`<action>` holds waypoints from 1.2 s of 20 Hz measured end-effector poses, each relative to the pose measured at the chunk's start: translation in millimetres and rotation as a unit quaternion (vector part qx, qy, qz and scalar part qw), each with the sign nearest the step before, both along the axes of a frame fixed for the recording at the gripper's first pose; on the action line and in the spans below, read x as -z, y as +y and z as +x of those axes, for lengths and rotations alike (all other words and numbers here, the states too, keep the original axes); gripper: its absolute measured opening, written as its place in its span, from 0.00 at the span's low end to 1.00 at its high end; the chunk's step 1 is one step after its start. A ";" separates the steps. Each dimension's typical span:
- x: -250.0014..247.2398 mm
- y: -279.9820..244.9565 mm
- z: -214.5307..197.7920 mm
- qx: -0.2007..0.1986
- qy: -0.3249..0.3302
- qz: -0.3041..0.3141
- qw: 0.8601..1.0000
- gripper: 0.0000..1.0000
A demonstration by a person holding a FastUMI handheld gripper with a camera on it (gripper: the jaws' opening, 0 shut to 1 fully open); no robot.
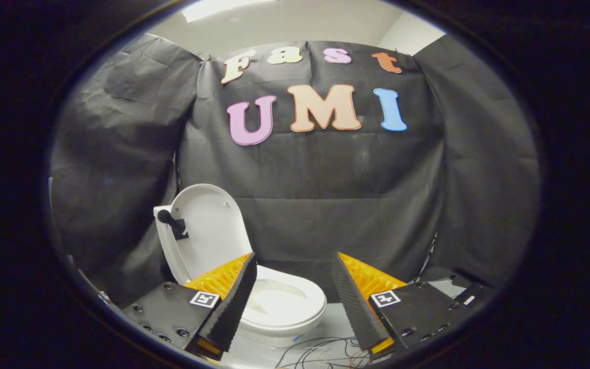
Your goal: Open the toilet lid.
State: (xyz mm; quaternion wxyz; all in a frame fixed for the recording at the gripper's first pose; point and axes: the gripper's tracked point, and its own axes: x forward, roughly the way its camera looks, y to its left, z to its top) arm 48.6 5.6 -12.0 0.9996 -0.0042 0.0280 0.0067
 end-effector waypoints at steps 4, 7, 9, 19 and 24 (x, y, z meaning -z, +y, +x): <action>-5.7 24.8 42.7 -0.039 0.008 0.014 0.999 0.92; -10.9 43.7 66.4 -0.045 0.006 0.009 0.999 0.91; -16.4 57.3 74.8 -0.040 0.006 0.002 0.999 0.91; -14.0 111.1 31.2 0.012 0.002 -0.003 1.000 0.90; 0.8 121.0 -2.4 0.053 0.012 0.015 0.998 0.90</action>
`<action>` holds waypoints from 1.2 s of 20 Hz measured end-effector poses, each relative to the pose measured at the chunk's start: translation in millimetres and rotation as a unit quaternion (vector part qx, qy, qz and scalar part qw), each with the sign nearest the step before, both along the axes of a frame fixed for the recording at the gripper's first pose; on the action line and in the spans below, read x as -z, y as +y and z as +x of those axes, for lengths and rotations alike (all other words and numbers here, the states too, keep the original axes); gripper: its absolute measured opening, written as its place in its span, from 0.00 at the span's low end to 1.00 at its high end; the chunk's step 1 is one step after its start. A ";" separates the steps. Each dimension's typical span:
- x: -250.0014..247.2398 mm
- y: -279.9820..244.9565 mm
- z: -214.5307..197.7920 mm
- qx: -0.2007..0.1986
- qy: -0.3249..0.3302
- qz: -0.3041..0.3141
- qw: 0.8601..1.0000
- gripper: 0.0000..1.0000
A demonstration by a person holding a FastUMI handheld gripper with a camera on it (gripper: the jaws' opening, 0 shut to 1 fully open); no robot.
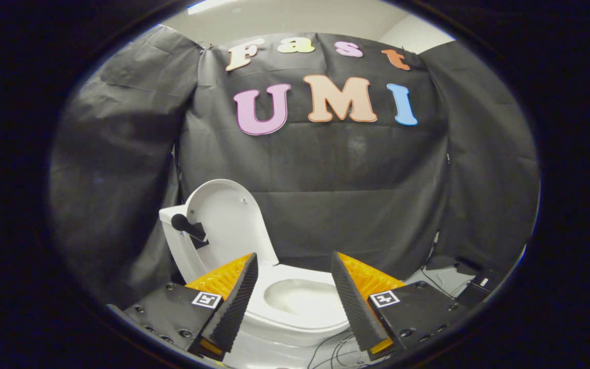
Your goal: Open the toilet lid.
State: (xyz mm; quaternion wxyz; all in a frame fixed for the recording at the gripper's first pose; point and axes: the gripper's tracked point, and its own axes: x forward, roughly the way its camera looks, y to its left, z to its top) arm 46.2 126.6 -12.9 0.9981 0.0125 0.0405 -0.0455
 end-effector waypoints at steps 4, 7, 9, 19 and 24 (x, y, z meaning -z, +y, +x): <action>5.9 1.4 -17.1 0.031 -0.006 0.024 0.999 0.89; 14.0 2.9 -21.5 0.046 -0.018 0.057 0.997 0.87; 21.0 5.4 -20.6 0.053 -0.033 0.094 0.994 0.86; 78.1 8.6 17.9 0.090 -0.115 0.326 0.934 0.84; 145.3 4.5 37.7 0.119 -0.088 0.473 0.869 0.76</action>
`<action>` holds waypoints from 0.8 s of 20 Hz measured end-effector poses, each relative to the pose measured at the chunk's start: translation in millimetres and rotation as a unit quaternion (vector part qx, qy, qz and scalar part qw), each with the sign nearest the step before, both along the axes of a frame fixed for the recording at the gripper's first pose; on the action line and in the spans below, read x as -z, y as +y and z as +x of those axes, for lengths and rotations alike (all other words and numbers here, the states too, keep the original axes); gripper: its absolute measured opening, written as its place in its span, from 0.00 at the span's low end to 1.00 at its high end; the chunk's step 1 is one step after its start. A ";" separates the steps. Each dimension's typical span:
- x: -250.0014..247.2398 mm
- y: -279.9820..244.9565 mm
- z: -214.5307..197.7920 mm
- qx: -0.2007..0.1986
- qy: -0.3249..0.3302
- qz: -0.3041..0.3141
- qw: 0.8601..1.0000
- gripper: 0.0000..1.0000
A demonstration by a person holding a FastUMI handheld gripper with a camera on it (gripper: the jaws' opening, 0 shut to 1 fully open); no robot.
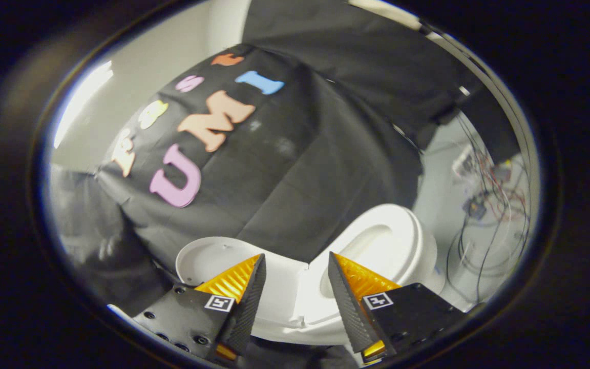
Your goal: Open the toilet lid.
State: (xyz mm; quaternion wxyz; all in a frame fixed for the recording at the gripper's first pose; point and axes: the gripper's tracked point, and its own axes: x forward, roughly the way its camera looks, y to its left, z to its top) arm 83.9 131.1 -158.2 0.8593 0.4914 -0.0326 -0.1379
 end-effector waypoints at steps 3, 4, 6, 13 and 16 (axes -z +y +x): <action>24.8 -1.4 3.9 0.012 -0.008 0.065 0.998 0.70; 31.2 -5.1 4.2 0.018 -0.011 0.076 0.997 0.69; 53.0 -5.0 11.6 0.020 0.010 0.105 0.994 0.57; 88.1 -1.0 33.8 -0.001 0.058 0.128 0.990 0.08; 82.9 4.4 40.3 -0.023 0.061 0.115 0.991 0.08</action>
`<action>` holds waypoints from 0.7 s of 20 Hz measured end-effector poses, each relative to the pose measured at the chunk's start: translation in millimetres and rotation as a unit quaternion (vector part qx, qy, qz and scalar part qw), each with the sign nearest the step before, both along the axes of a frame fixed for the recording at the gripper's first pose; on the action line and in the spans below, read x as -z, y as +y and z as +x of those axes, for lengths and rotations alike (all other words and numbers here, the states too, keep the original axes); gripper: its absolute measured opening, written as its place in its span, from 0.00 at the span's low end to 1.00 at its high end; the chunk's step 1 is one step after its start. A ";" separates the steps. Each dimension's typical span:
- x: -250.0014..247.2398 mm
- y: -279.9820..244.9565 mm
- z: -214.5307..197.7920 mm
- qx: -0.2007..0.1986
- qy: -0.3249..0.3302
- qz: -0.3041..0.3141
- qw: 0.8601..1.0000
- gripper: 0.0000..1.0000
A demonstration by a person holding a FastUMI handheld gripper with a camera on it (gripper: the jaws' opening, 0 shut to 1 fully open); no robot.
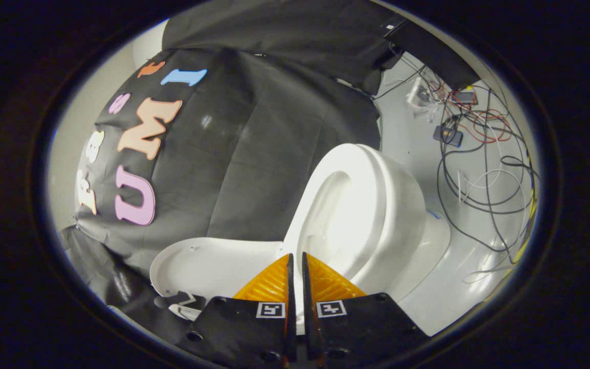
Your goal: Open the toilet lid.
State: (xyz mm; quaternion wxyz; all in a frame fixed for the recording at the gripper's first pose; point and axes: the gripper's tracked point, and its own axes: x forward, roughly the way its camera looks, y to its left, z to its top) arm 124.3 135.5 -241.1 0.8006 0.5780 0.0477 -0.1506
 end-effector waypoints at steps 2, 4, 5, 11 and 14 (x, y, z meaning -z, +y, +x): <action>-9.2 4.3 3.9 -0.012 -0.004 -0.020 1.000 0.08; -16.7 3.8 4.8 -0.015 0.003 -0.051 0.999 0.08; -23.6 2.1 3.8 -0.015 0.006 -0.067 0.998 0.08; -81.6 -10.7 4.1 -0.019 0.021 -0.173 0.984 0.08; -132.3 -12.0 13.9 -0.026 0.006 -0.243 0.970 0.08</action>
